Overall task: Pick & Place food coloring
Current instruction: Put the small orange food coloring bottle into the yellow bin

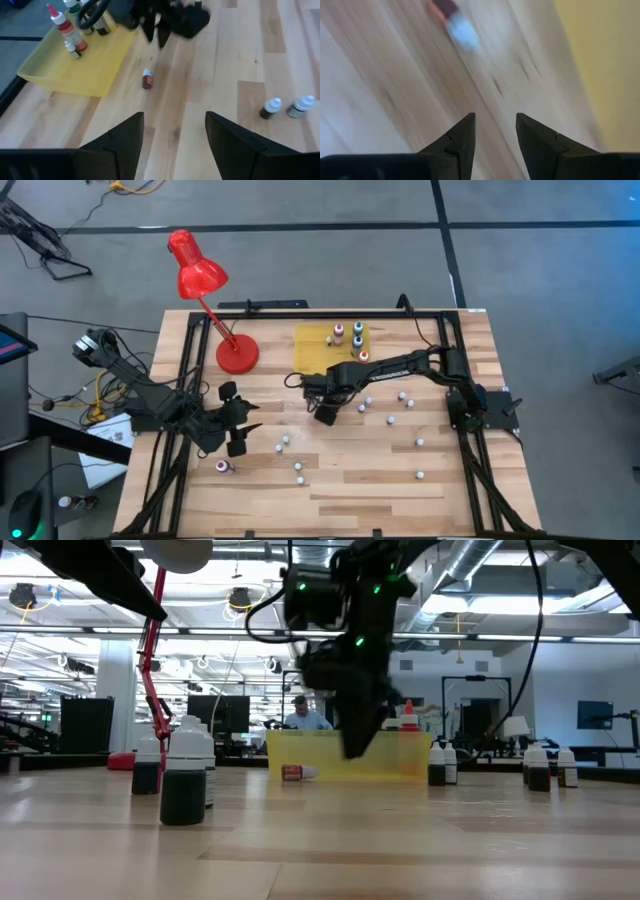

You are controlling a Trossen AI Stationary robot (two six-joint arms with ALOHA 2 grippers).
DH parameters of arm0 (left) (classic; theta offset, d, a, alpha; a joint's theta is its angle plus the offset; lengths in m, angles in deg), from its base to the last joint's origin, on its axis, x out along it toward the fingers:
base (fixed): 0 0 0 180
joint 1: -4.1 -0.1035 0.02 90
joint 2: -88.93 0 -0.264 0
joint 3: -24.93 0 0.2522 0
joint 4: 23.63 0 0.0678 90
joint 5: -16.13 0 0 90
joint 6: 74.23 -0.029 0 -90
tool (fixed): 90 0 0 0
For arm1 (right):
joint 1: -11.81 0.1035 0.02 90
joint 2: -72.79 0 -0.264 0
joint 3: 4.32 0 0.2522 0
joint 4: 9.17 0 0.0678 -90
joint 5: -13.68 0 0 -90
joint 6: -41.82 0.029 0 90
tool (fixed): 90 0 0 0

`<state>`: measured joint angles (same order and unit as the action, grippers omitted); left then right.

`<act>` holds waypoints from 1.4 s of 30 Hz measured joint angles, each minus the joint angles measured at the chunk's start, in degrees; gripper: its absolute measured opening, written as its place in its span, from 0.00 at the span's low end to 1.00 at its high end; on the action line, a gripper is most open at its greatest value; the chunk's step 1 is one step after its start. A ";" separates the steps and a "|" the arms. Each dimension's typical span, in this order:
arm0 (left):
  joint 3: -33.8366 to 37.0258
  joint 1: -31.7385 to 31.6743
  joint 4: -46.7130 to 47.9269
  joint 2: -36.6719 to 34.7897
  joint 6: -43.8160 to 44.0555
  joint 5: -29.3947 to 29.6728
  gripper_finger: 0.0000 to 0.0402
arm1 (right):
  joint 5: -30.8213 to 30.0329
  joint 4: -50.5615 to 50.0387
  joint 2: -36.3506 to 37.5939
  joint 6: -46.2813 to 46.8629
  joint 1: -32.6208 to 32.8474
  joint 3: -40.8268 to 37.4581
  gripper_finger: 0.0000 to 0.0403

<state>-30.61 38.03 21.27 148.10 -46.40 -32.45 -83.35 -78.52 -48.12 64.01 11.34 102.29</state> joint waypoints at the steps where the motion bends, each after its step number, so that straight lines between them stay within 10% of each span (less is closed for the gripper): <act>1: 0.00 -0.59 -0.65 0.51 -0.81 0.15 0.51 | 0.00 -2.79 0.61 -0.06 0.00 0.47 0.34; 21: -0.01 -23.21 -30.53 26.79 -28.75 -22.47 0.51 | -5.28 -20.43 21.29 -4.62 7.75 1.37 0.31; 42: -0.07 -39.14 -50.43 44.92 -23.08 -36.02 0.50 | -8.28 -21.62 24.94 -5.74 7.08 1.34 0.29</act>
<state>-30.67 -1.11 -29.17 193.02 -69.48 -68.47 -91.63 -100.14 -23.17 58.27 18.42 103.63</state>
